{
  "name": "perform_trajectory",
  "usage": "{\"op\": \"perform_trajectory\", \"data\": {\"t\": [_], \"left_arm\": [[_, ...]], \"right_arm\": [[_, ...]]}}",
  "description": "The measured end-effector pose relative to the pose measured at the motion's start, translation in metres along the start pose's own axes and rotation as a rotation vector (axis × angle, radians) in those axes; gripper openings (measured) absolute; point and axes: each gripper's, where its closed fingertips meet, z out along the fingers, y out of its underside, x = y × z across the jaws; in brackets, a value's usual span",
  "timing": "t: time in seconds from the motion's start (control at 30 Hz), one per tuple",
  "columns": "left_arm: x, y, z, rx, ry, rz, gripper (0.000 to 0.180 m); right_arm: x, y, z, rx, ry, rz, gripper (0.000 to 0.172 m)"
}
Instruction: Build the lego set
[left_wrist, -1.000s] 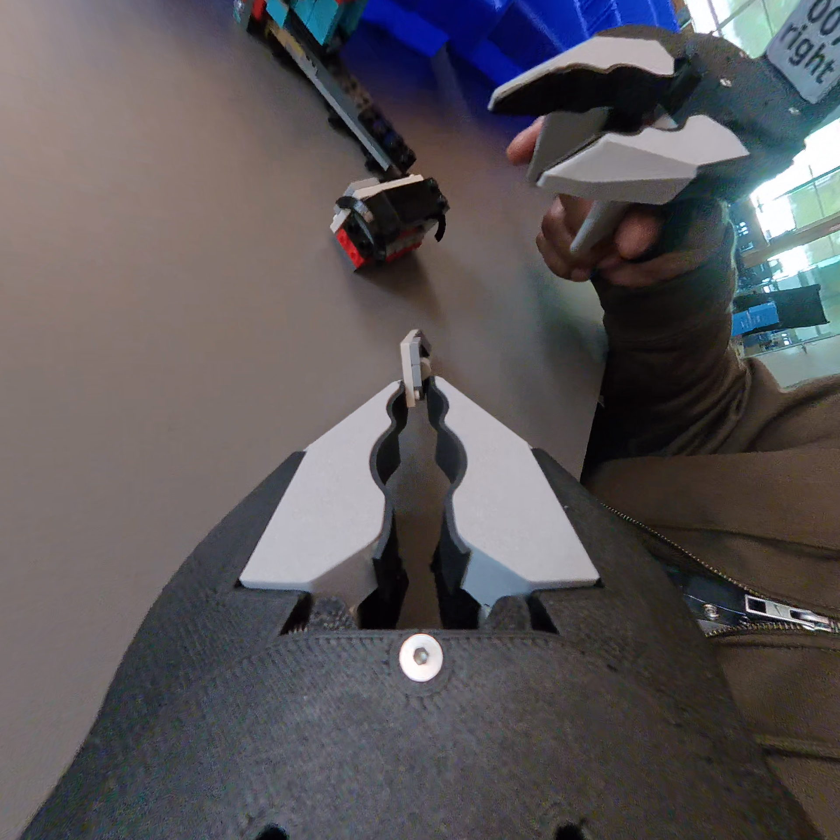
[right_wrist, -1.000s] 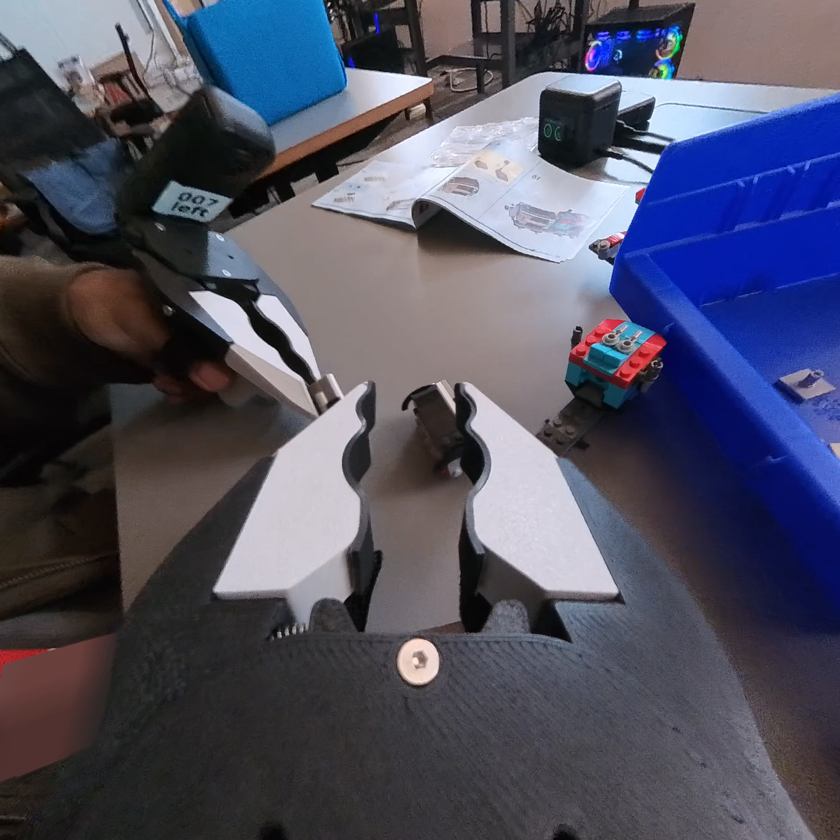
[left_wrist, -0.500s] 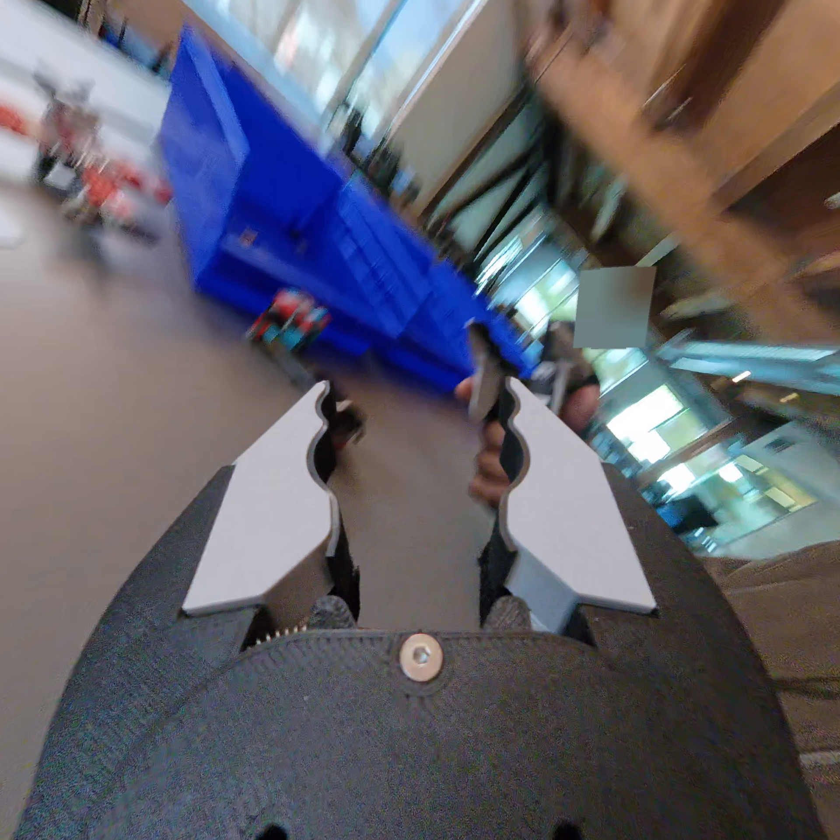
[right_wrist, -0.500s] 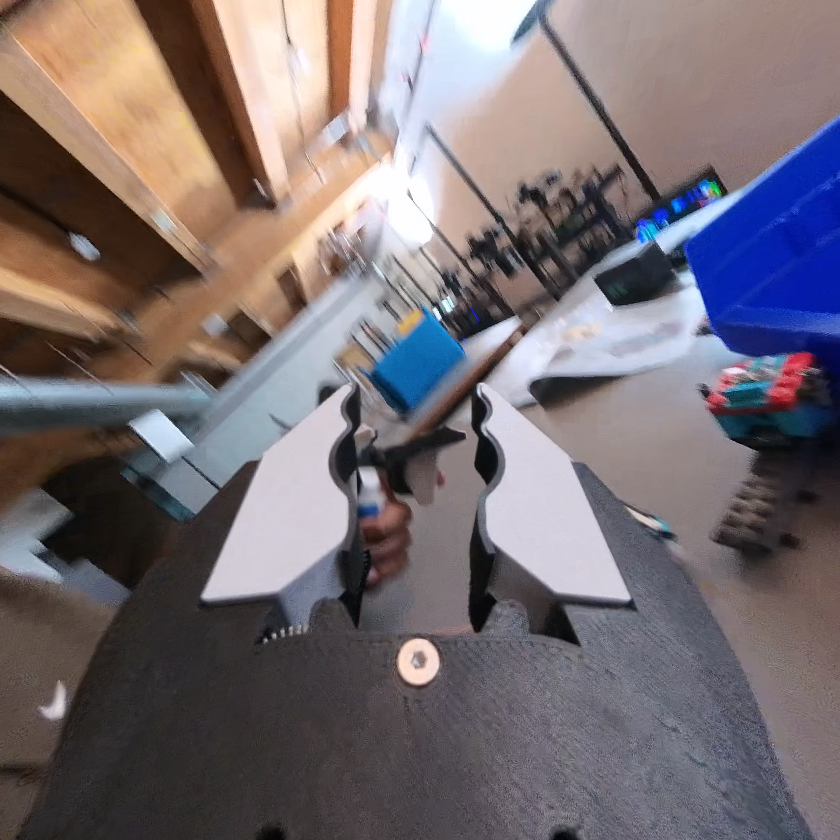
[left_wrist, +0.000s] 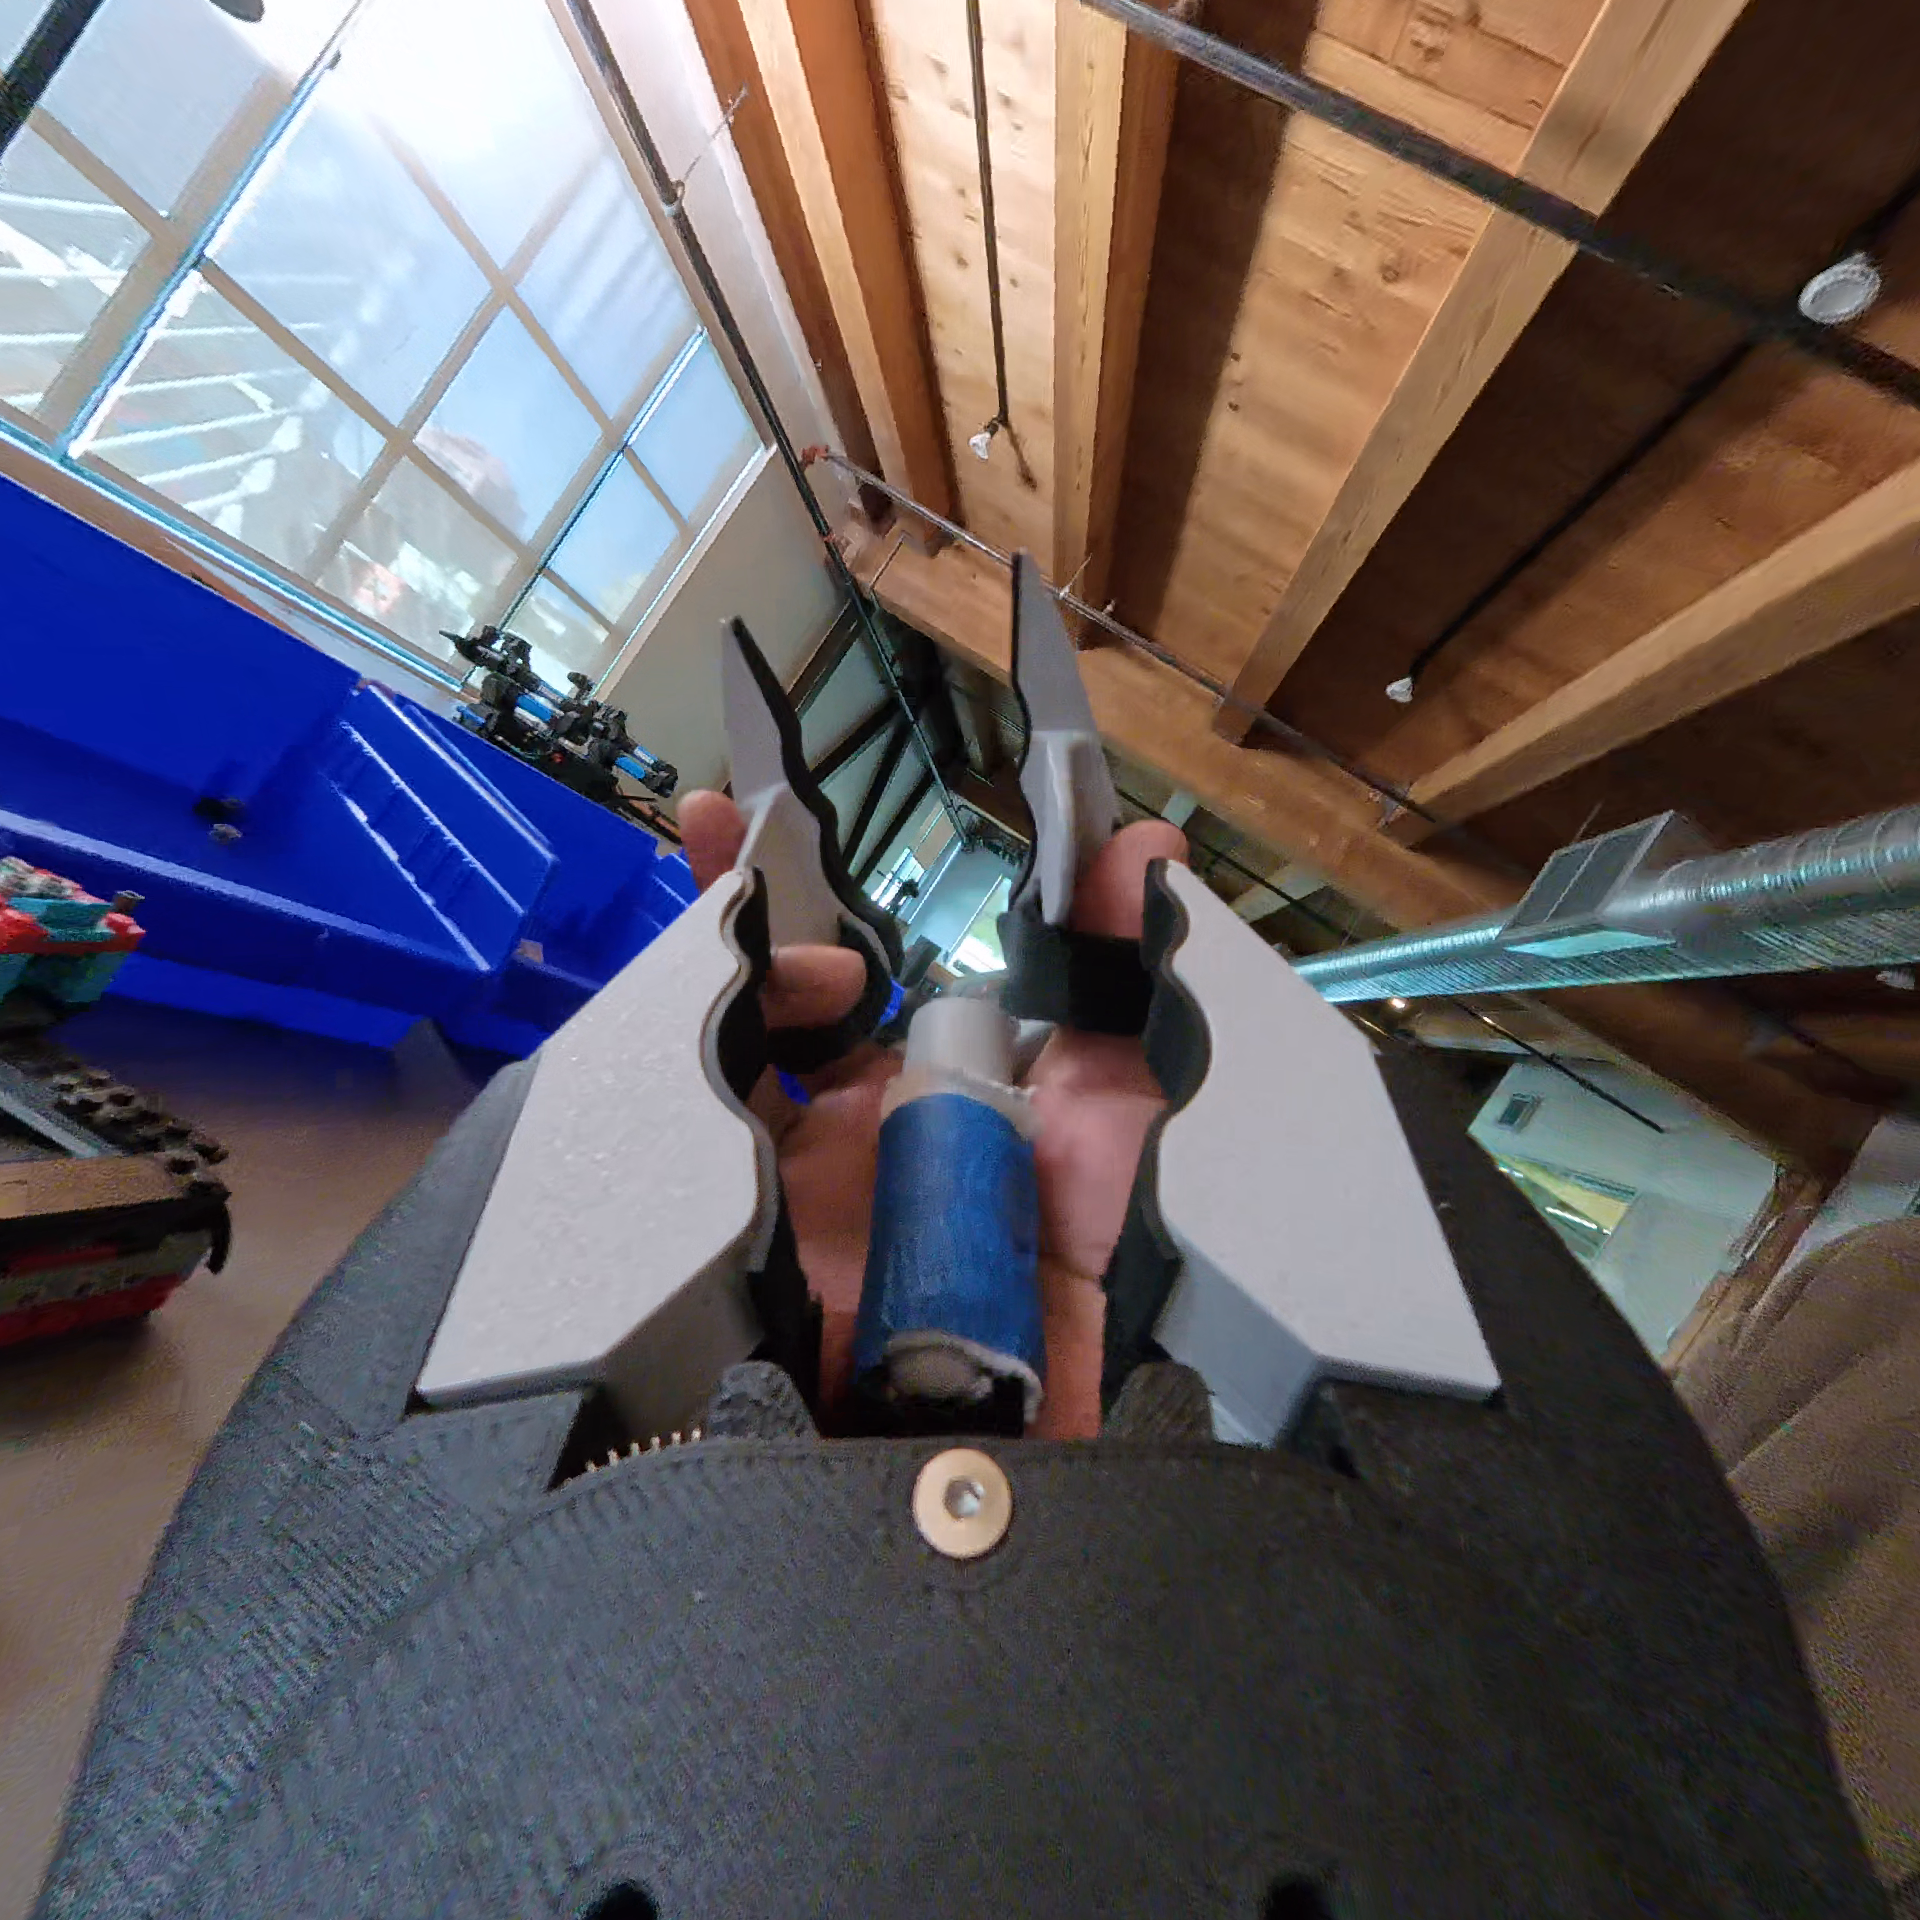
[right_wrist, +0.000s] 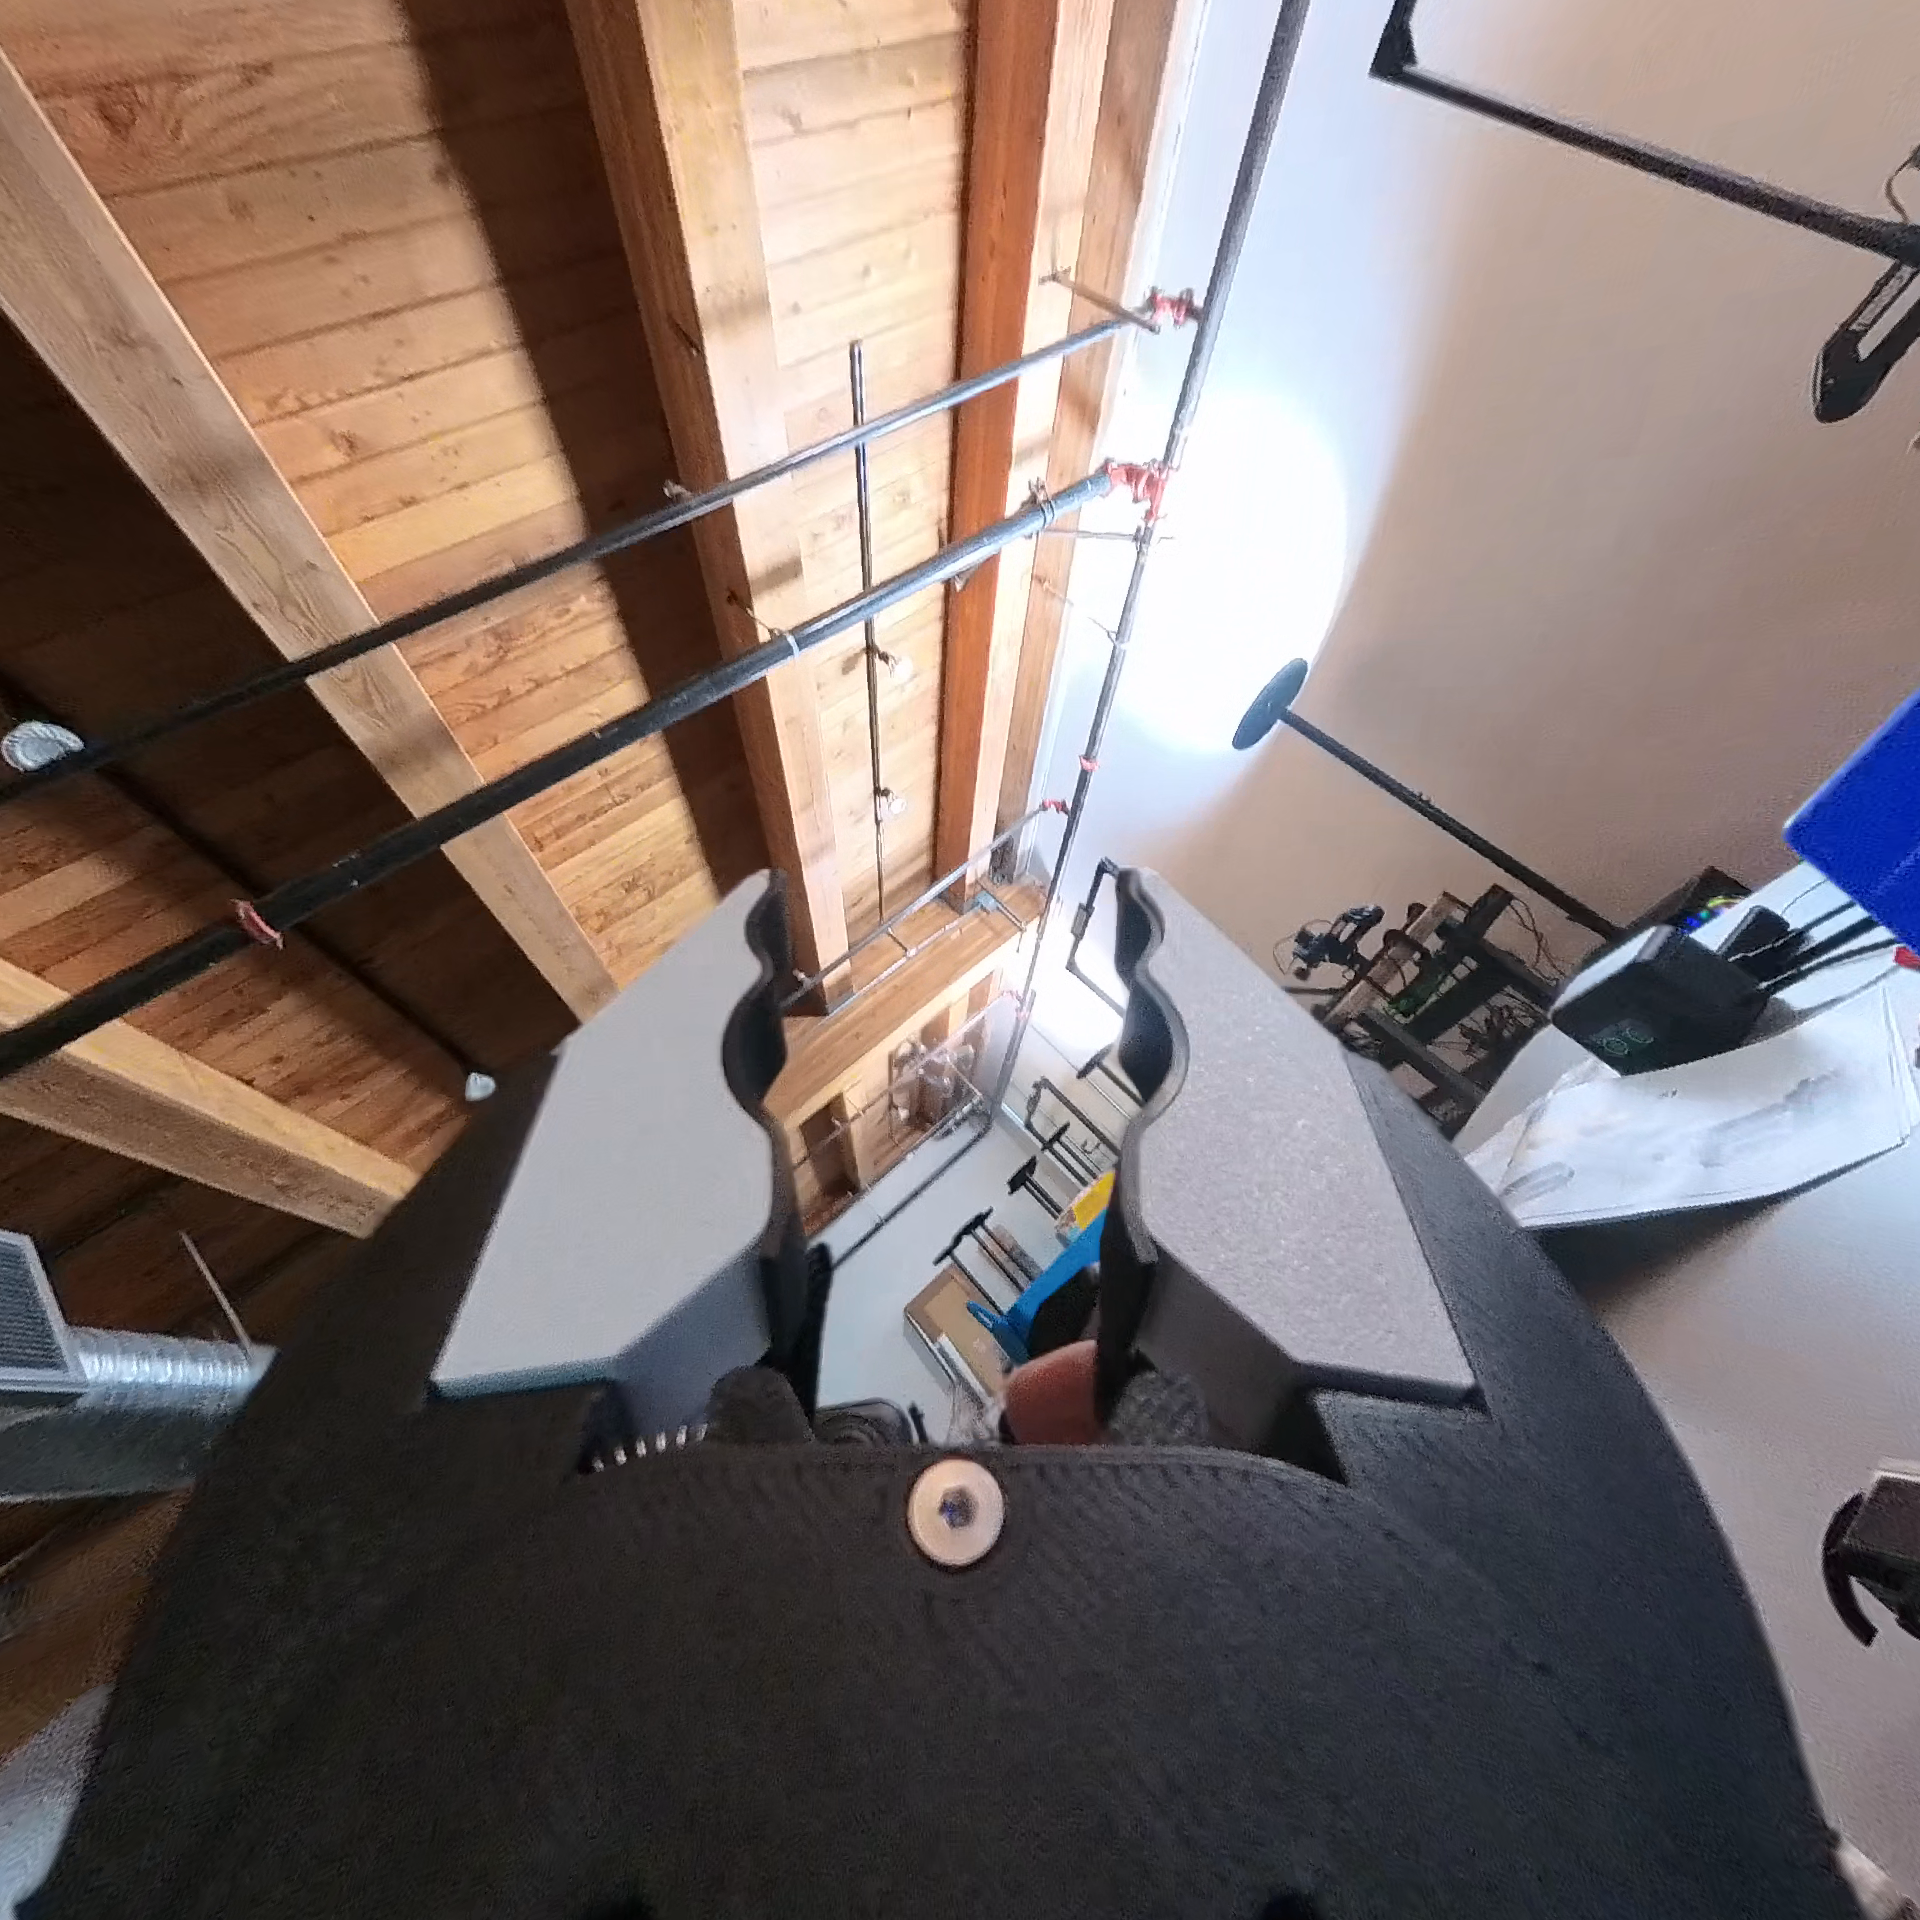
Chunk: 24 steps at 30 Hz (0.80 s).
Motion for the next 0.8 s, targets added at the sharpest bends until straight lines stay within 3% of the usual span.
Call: {"op": "perform_trajectory", "data": {"t": [0.27, 0.33, 0.43, 0.47, 0.53, 0.6, 0.67, 0.8], "left_arm": [[0.038, 0.006, -0.007, 0.035, 0.091, -0.017, 0.064], [0.053, 0.005, -0.011, 0.059, 0.131, 0.0, 0.054], [0.058, 0.007, -0.017, 0.065, 0.124, 0.034, 0.073], [0.06, 0.009, -0.018, 0.047, 0.13, 0.073, 0.066], [0.05, 0.012, -0.018, -0.004, 0.042, 0.156, 0.066], [0.026, 0.01, -0.023, -0.061, -0.103, 0.261, 0.066], [0.0, 0.008, -0.031, -0.141, -0.249, 0.348, 0.069], [-0.045, 0.002, -0.051, -0.286, -0.459, 0.419, 0.078]], "right_arm": [[-0.029, -0.001, -0.002, 0.006, -0.057, 0.104, 0.053], [-0.037, -0.002, -0.004, 0.01, -0.049, 0.061, 0.049], [-0.031, -0.016, -0.007, 0.026, 0.021, -0.075, 0.041], [-0.021, -0.02, -0.008, 0.017, 0.08, -0.171, 0.037], [0.001, -0.032, -0.014, -0.004, 0.243, -0.406, 0.031], [0.037, -0.034, -0.024, -0.131, 0.472, -0.581, 0.024], [0.067, -0.03, -0.037, -0.254, 0.631, -0.662, 0.023], [0.098, -0.026, -0.053, -0.36, 0.759, -0.759, 0.02]]}}
